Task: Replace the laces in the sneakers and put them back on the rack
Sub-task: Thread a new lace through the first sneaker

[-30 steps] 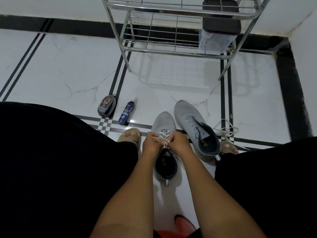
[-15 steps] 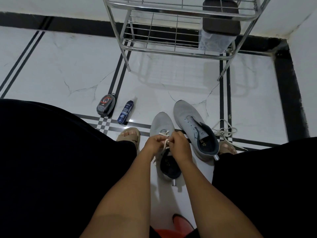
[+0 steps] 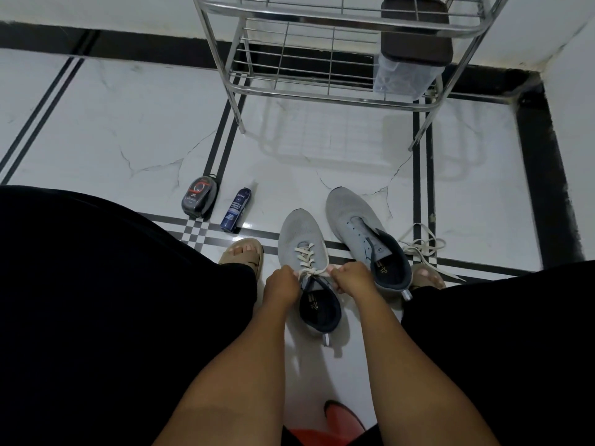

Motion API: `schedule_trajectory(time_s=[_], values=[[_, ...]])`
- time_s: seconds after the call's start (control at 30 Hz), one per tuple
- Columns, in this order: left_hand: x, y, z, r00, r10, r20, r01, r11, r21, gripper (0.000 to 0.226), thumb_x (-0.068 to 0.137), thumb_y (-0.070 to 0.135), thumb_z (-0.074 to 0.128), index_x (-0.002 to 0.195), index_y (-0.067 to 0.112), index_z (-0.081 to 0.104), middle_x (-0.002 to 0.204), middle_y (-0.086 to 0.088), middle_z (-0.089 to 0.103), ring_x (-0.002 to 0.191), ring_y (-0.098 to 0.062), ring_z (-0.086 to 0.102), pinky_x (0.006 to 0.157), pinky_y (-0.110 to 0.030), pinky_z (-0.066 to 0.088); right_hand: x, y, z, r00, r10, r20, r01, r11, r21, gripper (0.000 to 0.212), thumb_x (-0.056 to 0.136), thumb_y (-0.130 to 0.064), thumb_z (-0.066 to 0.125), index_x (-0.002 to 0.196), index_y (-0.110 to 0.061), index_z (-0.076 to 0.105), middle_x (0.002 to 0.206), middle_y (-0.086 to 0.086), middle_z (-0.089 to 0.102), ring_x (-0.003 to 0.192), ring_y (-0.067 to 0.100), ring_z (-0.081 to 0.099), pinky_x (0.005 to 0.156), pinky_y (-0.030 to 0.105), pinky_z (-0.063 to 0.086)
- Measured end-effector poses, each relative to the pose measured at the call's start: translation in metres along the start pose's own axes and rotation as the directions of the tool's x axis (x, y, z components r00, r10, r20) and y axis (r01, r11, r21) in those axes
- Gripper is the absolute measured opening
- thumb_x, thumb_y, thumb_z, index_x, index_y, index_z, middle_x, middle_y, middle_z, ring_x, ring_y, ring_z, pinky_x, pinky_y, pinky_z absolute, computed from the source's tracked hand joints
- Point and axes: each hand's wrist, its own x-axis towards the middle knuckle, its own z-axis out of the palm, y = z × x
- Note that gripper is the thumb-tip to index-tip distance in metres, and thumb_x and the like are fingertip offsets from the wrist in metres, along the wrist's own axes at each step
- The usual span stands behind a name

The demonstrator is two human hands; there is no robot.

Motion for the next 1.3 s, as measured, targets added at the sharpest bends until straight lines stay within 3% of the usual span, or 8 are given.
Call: schedule_trajectory(time_s=[0.13,0.33,0.67,0.87,0.97,1.03,1.13,1.3], values=[[0.005,0.003,0.002,0.970,-0.220,0.103,0.238,0.777,-0.582,0.027,0.096,0.023,0.046,0.101,0.004,0.064,0.108,-0.018,0.066,0.101,-0.034,0.062,0.081,-0.032,0.047,-0.005,-0.010,0.008,0.999,0.038,0.012,-0.040,0.917,0.398,0.035,0.092,-0.033,0.055,0.062,-0.017,0.054,0.068,0.005,0.057,0.068,0.023,0.056,0.066,0.032,0.044],[0.005,0.011,0.006,0.883,-0.298,0.362,0.402,0.082,-0.912,0.025,0.093,0.004,0.048,0.071,0.004,0.059,0.048,-0.002,0.057,0.038,-0.009,0.052,0.040,-0.016,0.043,-0.002,-0.011,0.022,0.959,0.214,0.184,-0.255,0.380,0.889,0.022,0.095,-0.019,0.056,0.074,-0.012,0.057,0.065,0.000,0.053,0.059,0.011,0.051,0.065,0.023,0.045],[0.017,0.017,0.005,0.857,-0.344,0.385,0.324,-0.223,-0.920,0.030,0.094,-0.006,0.033,0.069,0.001,0.047,0.035,-0.003,0.049,0.025,-0.011,0.046,0.032,-0.014,0.040,0.013,-0.019,0.021,0.920,0.334,0.206,-0.257,0.114,0.960,0.035,0.093,-0.003,0.034,0.062,-0.018,0.040,0.059,-0.003,0.042,0.032,0.005,0.026,0.032,0.013,0.023],[0.017,0.009,0.005,0.871,-0.342,0.353,0.354,-0.060,-0.933,0.028,0.096,0.009,0.043,0.071,0.003,0.055,0.058,-0.011,0.061,0.046,-0.019,0.061,0.053,-0.028,0.054,0.003,-0.022,0.015,0.927,0.330,0.180,-0.255,0.202,0.945,0.031,0.094,-0.007,0.043,0.065,-0.016,0.046,0.060,-0.001,0.043,0.037,0.007,0.031,0.032,0.015,0.028],[0.022,0.000,0.002,0.920,-0.329,0.214,0.339,0.389,-0.857,0.033,0.096,0.032,0.050,0.081,0.006,0.064,0.086,-0.016,0.067,0.084,-0.029,0.064,0.084,-0.040,0.052,-0.002,-0.019,0.002,0.976,0.196,0.096,-0.201,0.637,0.745,0.024,0.093,-0.026,0.059,0.074,-0.013,0.063,0.062,0.002,0.052,0.047,0.009,0.044,0.051,0.023,0.038],[0.016,0.000,-0.003,0.946,-0.323,0.028,0.242,0.648,-0.722,0.041,0.099,0.034,0.042,0.092,0.002,0.065,0.101,-0.022,0.066,0.096,-0.035,0.062,0.086,-0.039,0.048,-0.007,-0.017,-0.008,0.982,0.161,0.100,-0.188,0.758,0.625,0.020,0.094,-0.029,0.057,0.082,-0.016,0.065,0.073,0.002,0.058,0.058,0.012,0.049,0.056,0.026,0.038],[0.001,0.001,-0.007,0.913,-0.394,-0.107,0.243,0.735,-0.633,0.034,0.102,0.022,0.035,0.114,-0.002,0.057,0.119,-0.024,0.057,0.108,-0.037,0.056,0.089,-0.038,0.044,-0.023,-0.011,-0.018,0.942,0.261,0.210,-0.328,0.844,0.423,0.011,0.093,-0.012,0.046,0.090,-0.009,0.056,0.083,0.009,0.056,0.065,0.020,0.053,0.059,0.029,0.044],[-0.031,-0.006,0.014,0.935,-0.353,0.013,0.330,0.859,-0.391,0.051,0.101,0.045,0.035,0.122,0.004,0.057,0.125,-0.018,0.059,0.114,-0.035,0.055,0.087,-0.034,0.042,-0.056,-0.009,0.004,0.834,0.319,0.450,-0.371,0.928,0.030,0.020,0.088,-0.014,0.062,0.102,-0.002,0.055,0.101,0.022,0.066,0.076,0.032,0.069,0.072,0.042,0.060]])
